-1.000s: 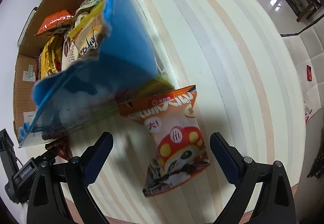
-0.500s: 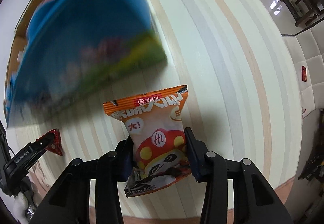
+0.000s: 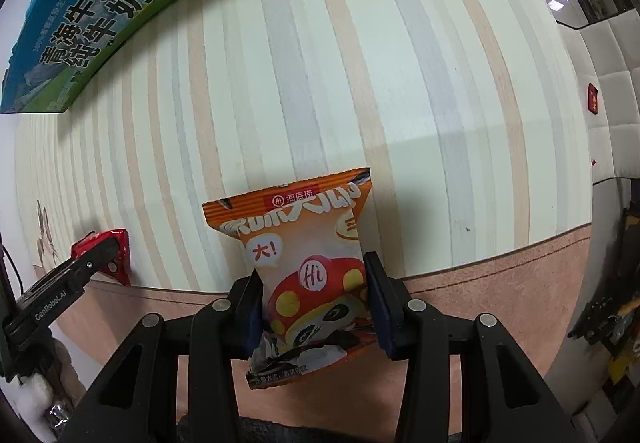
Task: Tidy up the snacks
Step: 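Grasp the small red packet with the left tool while the right tool grasps the orange panda bag, then lift both held packets and carry them over the box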
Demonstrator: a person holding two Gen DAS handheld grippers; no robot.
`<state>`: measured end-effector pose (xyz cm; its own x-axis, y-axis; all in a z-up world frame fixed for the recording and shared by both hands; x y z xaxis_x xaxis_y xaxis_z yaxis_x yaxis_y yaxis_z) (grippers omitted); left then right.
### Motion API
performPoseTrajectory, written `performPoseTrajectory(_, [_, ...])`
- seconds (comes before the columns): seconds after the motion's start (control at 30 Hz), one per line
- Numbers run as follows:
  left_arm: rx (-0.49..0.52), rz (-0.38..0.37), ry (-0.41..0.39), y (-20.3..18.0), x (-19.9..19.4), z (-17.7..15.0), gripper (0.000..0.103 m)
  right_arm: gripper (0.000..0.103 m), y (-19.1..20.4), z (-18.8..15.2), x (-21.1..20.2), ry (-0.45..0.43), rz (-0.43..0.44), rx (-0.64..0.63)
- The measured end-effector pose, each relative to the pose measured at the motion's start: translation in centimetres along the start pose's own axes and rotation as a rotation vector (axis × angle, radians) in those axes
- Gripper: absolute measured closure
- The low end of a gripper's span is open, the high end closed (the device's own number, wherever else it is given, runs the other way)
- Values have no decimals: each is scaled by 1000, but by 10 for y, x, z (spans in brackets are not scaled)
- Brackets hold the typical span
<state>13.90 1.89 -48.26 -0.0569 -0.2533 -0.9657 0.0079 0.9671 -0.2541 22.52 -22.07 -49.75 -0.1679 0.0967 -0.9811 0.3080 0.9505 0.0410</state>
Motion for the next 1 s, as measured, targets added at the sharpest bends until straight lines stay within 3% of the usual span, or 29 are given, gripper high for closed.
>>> performPoseTrajectory(0.07, [-4,0,13,-9,0,15,52,52,3,4,2,1,-2,-1])
performPoseTrajectory(0.13, [1,11,16,-8,4,26,51,47,-19,0,-5,-3,10,10])
performPoseTrajectory(0.37, [-6,34,21,-26,24,67,49,45,-23,3,1,2,16,25])
performPoseTrajectory(0.57, [-26,32,20,-31,25,73,49,46,-16,8,6,0,-4,26])
performPoseTrajectory(0.73, [-26,39,0,-24,21,67,51,58,-6,4,6,-31,-74,-26])
performPoseTrajectory(1.0, [-29,30,7,-32,17,58,53,63,0,-8,3,-49,-63,-43])
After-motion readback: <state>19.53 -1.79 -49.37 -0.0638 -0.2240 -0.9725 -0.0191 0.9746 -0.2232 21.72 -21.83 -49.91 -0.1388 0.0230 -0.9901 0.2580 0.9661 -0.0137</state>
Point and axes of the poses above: each gripper's, at about its wrist camera, not at the fingertips, and x roughly the way its jaws point, y to its left, z to its top, the point moved 6 cm from there along x, roughly the way its jaws point, and after that the axes turned 8 degrees about -z, right-handed, at the moved point
